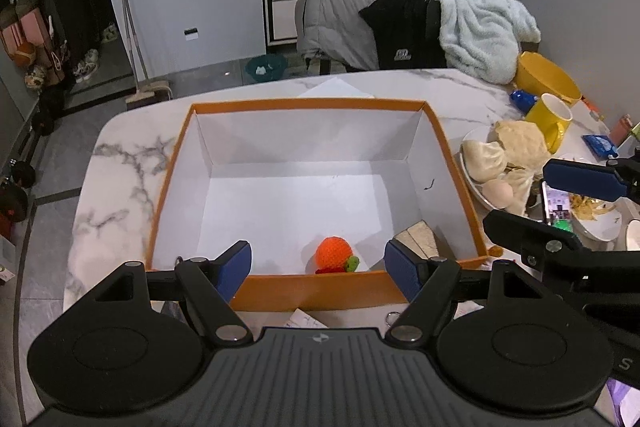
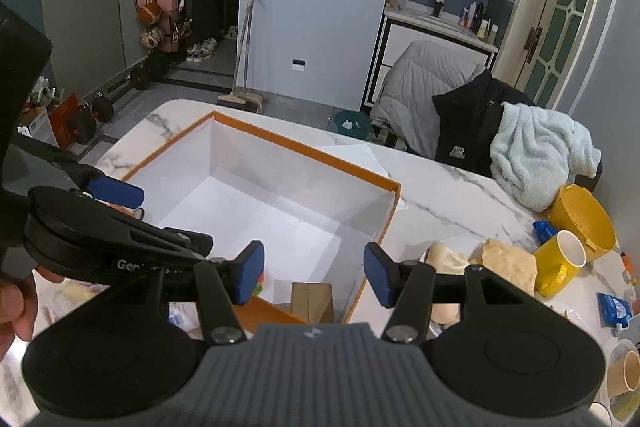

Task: Organize objects
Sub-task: 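Withdraw both grippers from the orange box toward the remaining toys, then grasp the white crocheted bunny with the left gripper while the right grasps the panda plush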

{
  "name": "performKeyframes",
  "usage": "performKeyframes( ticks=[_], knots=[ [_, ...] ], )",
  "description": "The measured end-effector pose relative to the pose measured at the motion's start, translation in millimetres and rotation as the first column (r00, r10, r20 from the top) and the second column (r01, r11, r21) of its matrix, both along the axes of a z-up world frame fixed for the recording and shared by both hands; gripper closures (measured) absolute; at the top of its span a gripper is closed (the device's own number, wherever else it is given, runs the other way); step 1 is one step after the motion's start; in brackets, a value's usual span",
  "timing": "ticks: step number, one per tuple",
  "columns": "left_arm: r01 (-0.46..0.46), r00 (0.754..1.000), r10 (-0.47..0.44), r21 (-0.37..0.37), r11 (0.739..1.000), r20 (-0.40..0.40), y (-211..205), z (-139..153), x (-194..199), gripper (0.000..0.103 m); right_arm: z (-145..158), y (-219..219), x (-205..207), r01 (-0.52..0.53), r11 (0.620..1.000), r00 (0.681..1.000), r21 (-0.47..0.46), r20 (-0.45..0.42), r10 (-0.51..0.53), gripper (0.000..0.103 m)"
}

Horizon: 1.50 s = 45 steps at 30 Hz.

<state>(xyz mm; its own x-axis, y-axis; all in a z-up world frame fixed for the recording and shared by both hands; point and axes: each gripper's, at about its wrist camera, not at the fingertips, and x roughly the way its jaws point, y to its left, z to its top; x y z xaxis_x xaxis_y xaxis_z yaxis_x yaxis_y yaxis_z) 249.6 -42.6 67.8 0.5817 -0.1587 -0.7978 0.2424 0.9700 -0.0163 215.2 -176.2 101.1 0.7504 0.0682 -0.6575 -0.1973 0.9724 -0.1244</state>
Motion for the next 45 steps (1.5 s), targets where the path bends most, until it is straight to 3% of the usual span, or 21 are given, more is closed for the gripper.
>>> performKeyframes(
  ticks=[7, 13, 20, 31, 39, 45],
  knots=[
    [0.021, 0.999, -0.021, -0.005, 1.000, 0.026, 6.1, 9.0, -23.7, 0.015, 12.3, 1.3, -26.3, -0.009, 1.000, 1.000, 0.001, 0.028, 0.009, 0.043],
    [0.031, 0.999, -0.030, -0.009, 0.999, 0.041, 20.3, 2.0, -45.0, 0.014, 4.7, -0.6, -46.6, -0.020, 1.000, 0.999, 0.000, 0.027, 0.020, 0.041],
    [0.018, 1.000, -0.018, -0.040, 0.999, 0.014, 49.0, -28.7, -69.9, 0.014, -28.9, -10.2, -57.6, -0.017, 1.000, 1.000, -0.005, -0.024, 0.016, 0.041],
    [0.000, 1.000, 0.000, -0.017, 1.000, -0.013, 80.7, -73.9, -95.7, 0.014, -87.2, -24.8, -59.1, -0.020, 1.000, 0.993, -0.021, -0.114, 0.018, 0.040],
    [0.003, 0.999, -0.002, 0.020, 1.000, -0.032, 93.1, -94.0, -101.6, 0.012, -112.6, -28.5, -50.8, -0.026, 0.999, 0.987, -0.035, -0.158, 0.020, 0.038],
    [-0.051, 0.996, 0.055, 0.051, 0.997, -0.063, 103.8, -112.0, -103.7, 0.011, -125.2, -27.5, -43.3, -0.025, 0.999, 0.983, -0.040, -0.180, 0.017, 0.035]
  ],
)
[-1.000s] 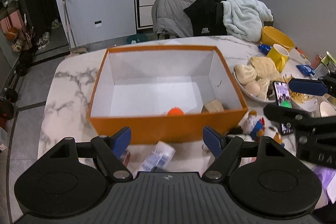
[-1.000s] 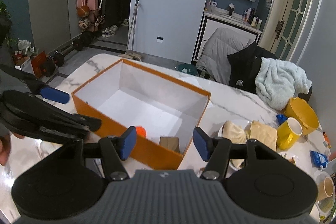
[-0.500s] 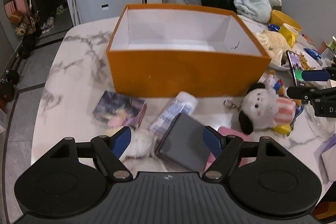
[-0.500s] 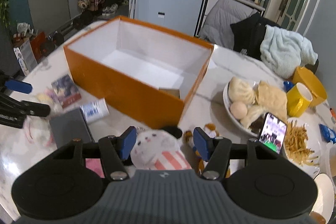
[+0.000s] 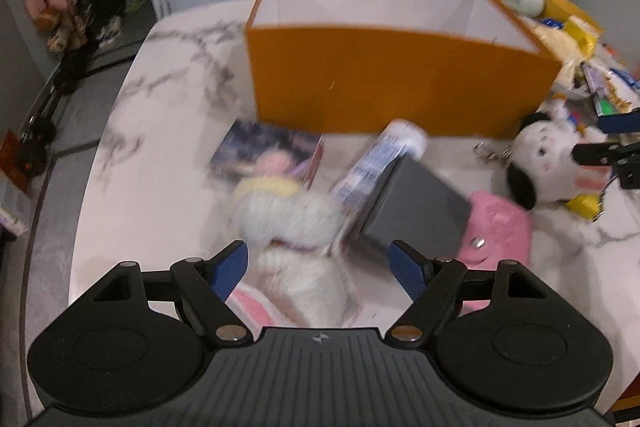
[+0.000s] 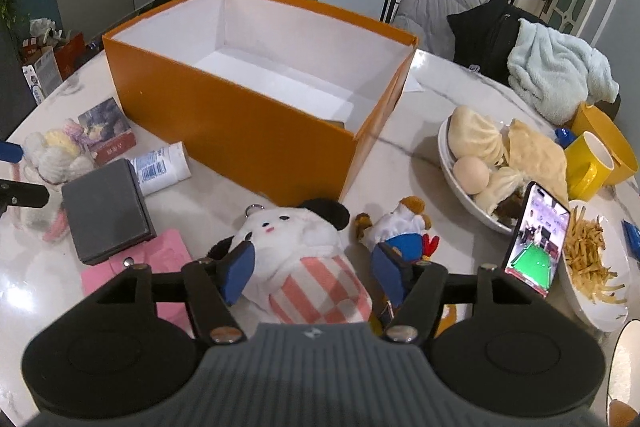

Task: Organize objects
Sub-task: 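Grasp the white crocheted bunny with the left gripper while the right grasps the panda plush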

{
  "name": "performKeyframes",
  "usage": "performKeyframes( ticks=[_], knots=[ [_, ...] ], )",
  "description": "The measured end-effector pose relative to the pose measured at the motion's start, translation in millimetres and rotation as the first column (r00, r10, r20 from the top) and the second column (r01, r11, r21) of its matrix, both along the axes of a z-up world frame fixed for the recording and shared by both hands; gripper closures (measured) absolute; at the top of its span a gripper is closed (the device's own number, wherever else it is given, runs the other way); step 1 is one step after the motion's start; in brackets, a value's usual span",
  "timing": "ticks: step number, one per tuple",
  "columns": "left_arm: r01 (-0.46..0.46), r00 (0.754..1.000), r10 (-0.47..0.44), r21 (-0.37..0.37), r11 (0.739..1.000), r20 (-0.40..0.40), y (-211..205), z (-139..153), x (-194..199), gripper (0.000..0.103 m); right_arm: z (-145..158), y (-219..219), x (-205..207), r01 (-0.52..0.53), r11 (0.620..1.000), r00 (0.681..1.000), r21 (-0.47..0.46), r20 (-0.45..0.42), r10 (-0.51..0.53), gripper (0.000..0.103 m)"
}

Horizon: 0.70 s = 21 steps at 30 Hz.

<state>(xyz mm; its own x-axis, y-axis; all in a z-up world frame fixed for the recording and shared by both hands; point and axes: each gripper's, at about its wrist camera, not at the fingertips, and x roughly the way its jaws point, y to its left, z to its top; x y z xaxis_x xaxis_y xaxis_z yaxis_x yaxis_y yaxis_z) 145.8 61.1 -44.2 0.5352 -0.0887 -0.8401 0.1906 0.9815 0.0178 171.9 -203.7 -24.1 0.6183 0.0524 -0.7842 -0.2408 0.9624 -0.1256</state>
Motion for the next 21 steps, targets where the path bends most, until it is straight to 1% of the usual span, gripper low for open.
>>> performKeyframes(
  ticks=[5, 8, 10, 17, 21],
  knots=[
    [-0.043, 0.998, 0.042, -0.022, 0.999, -0.051, 11.9, -21.7, -0.3, 0.011, -13.8, 2.5, 4.6, -0.009, 1.000, 0.999, 0.007, -0.039, 0.009, 0.032],
    [-0.069, 0.995, 0.065, -0.053, 0.996, -0.070, 17.1, -28.2, 1.3, 0.011, -22.3, 5.9, 6.9, -0.014, 1.000, 0.998, -0.019, -0.053, 0.013, 0.029],
    [-0.084, 0.994, 0.078, -0.074, 0.994, -0.082, 18.6, -30.8, 3.1, 0.011, -27.1, 6.1, 8.7, -0.015, 1.000, 0.998, -0.019, -0.067, 0.014, 0.028],
    [-0.112, 0.990, 0.104, -0.082, 0.990, -0.096, 15.3, -39.4, 9.8, 0.012, -40.5, 7.5, 15.0, -0.029, 1.000, 0.995, -0.009, -0.100, 0.028, 0.028],
    [-0.128, 0.988, 0.118, -0.100, 0.987, -0.097, 16.7, -41.7, 11.1, 0.014, -44.2, 8.7, 16.8, -0.037, 0.999, 0.995, -0.021, -0.096, 0.034, 0.027]
  ],
)
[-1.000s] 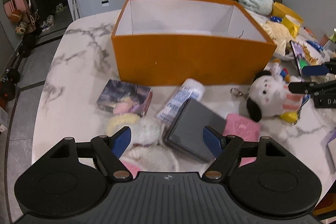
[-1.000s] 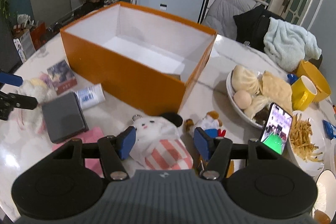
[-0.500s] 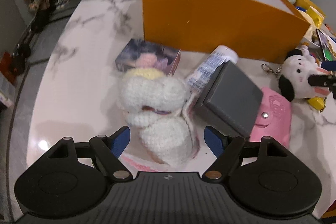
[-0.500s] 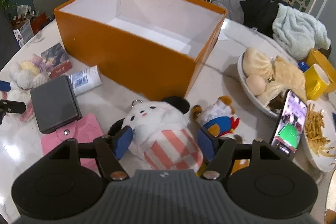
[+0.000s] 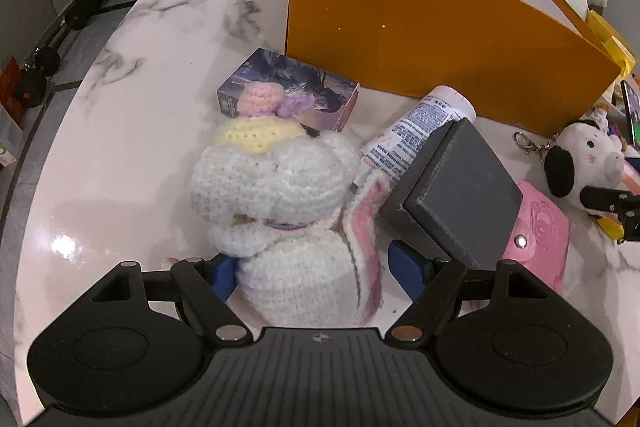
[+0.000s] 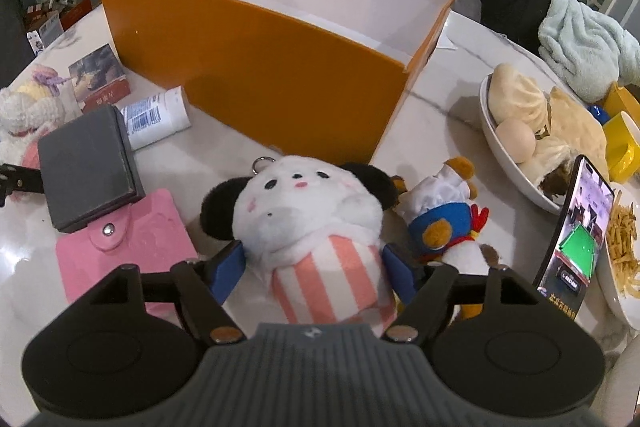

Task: Organize objects
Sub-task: 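Grasp the white crocheted bunny with the left gripper while the right grasps the panda plush, then carry the bunny and panda plush into the orange box and open both grippers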

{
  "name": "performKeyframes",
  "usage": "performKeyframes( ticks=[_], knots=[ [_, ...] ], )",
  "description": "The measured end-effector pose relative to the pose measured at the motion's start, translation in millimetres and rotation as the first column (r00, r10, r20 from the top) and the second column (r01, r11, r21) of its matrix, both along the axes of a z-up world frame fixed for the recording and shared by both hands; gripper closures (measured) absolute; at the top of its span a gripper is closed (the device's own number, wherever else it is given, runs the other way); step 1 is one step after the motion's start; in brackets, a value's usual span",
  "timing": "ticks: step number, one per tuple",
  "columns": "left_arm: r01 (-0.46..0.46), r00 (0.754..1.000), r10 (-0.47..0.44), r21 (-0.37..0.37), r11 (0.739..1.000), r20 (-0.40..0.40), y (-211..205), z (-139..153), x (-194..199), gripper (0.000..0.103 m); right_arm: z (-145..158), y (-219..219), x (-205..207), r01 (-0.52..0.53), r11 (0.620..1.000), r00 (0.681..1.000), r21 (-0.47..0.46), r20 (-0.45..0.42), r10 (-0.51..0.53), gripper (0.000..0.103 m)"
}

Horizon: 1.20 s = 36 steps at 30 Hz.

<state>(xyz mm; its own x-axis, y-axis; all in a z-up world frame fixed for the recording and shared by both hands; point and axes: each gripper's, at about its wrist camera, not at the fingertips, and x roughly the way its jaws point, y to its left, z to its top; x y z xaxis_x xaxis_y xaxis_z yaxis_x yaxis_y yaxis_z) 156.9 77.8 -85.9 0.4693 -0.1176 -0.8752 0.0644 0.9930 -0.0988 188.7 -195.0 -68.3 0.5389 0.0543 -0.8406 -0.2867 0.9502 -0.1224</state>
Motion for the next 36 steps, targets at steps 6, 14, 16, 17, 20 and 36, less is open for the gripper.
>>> performKeyframes(
  ticks=[6, 14, 16, 17, 20, 36],
  knots=[
    [-0.016, 1.000, 0.016, 0.003, 1.000, 0.016, 0.7, 0.1, 1.0, 0.029, 0.0, -2.8, 0.8, -0.005, 1.000, 1.000, 0.011, 0.003, 0.005, 0.030],
    [-0.025, 0.999, 0.026, -0.023, 0.999, 0.032, 7.7, 0.5, -3.4, 0.038, 2.7, -4.6, -3.1, -0.012, 1.000, 1.000, 0.014, 0.008, 0.012, 0.038],
    [-0.023, 0.999, 0.023, -0.030, 0.999, 0.030, 8.9, 1.6, -5.8, 0.039, 4.5, -5.7, -3.9, -0.008, 1.000, 1.000, 0.023, 0.007, 0.007, 0.039],
    [-0.022, 0.999, 0.023, -0.033, 0.999, 0.030, 10.0, 2.2, -6.6, 0.039, 5.3, -6.1, -4.2, -0.006, 1.000, 1.000, 0.030, 0.005, 0.006, 0.039],
    [-0.017, 0.999, 0.018, -0.038, 0.999, 0.034, 11.8, 5.9, -10.3, 0.040, 8.3, -6.5, -6.4, -0.005, 0.999, 1.000, 0.045, 0.004, 0.005, 0.040],
    [0.019, 0.993, -0.017, -0.019, 1.000, 0.119, 13.3, 56.9, -26.6, 0.040, 50.5, 0.4, -29.9, -0.024, 0.999, 0.997, 0.037, 0.075, 0.021, 0.040]
  ],
)
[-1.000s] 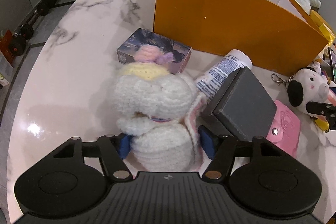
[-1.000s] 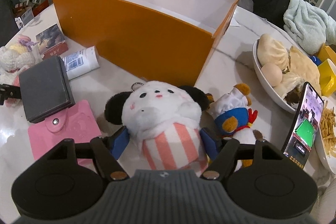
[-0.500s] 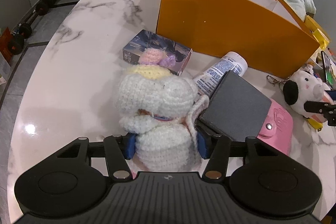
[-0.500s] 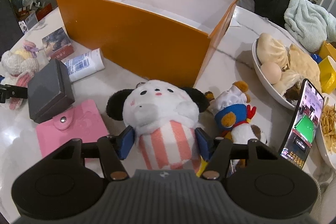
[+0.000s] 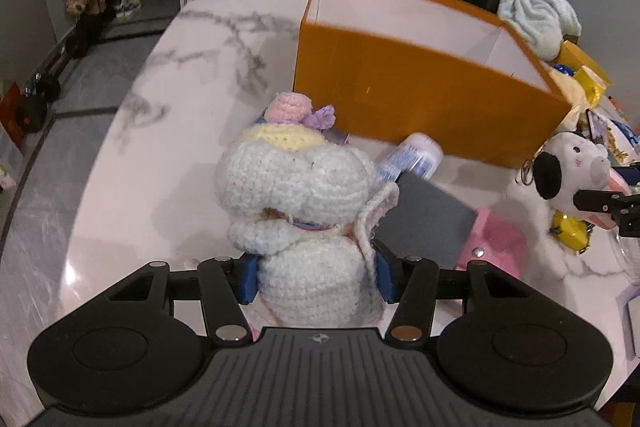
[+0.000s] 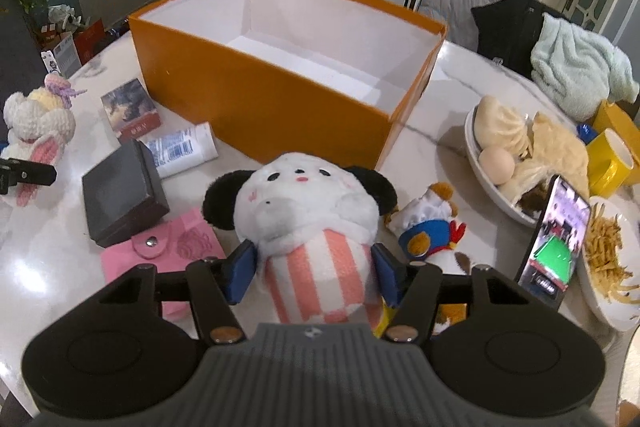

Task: Organize objects
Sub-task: 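Carry the bunny and panda plush into the orange box and open both grippers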

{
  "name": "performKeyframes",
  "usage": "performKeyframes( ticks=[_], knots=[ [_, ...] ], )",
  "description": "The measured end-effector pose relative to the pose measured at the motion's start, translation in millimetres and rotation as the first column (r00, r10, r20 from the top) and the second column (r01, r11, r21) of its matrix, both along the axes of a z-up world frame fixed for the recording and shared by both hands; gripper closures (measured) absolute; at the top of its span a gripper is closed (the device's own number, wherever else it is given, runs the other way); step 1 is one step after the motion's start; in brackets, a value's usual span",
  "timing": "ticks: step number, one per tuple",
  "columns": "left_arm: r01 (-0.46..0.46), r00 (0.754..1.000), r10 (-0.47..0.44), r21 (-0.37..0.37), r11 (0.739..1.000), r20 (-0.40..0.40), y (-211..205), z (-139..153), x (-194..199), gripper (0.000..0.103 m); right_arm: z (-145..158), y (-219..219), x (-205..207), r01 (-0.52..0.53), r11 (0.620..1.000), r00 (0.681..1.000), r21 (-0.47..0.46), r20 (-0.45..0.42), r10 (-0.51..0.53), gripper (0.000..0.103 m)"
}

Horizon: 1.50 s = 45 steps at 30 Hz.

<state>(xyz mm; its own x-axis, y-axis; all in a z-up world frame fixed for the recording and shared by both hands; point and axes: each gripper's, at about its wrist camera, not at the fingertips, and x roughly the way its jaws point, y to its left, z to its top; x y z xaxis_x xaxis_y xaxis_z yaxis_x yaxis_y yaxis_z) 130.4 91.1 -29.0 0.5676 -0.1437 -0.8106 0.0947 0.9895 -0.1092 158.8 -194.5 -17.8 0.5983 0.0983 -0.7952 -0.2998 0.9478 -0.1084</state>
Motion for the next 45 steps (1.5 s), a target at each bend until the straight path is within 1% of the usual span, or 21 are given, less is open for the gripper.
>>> performKeyframes(
  ticks=[6, 13, 19, 23, 29, 34, 40, 45],
  knots=[
    [0.044, 0.997, -0.044, 0.003, 0.999, 0.066, -10.4, 38.8, 2.0, 0.040, 28.6, 2.6, -5.7, -0.013, 1.000, 0.999, -0.002, 0.045, 0.013, 0.040],
    [0.099, 0.987, -0.097, -0.010, 0.995, 0.129, -34.0, 79.2, 18.6, 0.040, 61.9, 8.2, 2.6, -0.027, 1.000, 0.995, -0.008, 0.092, 0.027, 0.040],
    [0.134, 0.976, -0.131, -0.004, 0.991, 0.176, -55.6, 107.9, 38.4, 0.040, 92.2, 8.4, 16.2, -0.032, 0.999, 0.990, -0.001, 0.138, 0.032, 0.040],
    [0.145, 0.973, -0.140, -0.010, 0.989, 0.185, -65.1, 118.1, 51.6, 0.040, 106.9, 9.1, 28.1, -0.034, 0.999, 0.986, 0.001, 0.161, 0.033, 0.040],
    [0.155, 0.971, -0.152, -0.005, 0.988, 0.184, -74.6, 121.1, 66.7, 0.040, 119.6, 12.3, 47.0, -0.045, 0.999, 0.983, 0.002, 0.179, 0.044, 0.040],
    [0.149, 0.976, -0.147, 0.000, 0.989, 0.158, -79.5, 111.9, 88.0, 0.040, 116.8, 13.0, 67.3, -0.044, 0.999, 0.984, 0.013, 0.172, 0.041, 0.040],
    [0.136, 0.986, -0.133, -0.016, 0.991, 0.098, -82.2, 94.6, 120.2, 0.040, 91.8, 14.0, 100.2, -0.022, 0.999, 0.992, 0.040, 0.124, 0.017, 0.040],
    [0.129, 0.990, -0.129, -0.006, 0.992, 0.059, -85.5, 80.7, 143.5, 0.040, 70.6, 15.9, 125.5, -0.006, 0.998, 0.996, 0.059, 0.087, 0.001, 0.040]
  ],
)
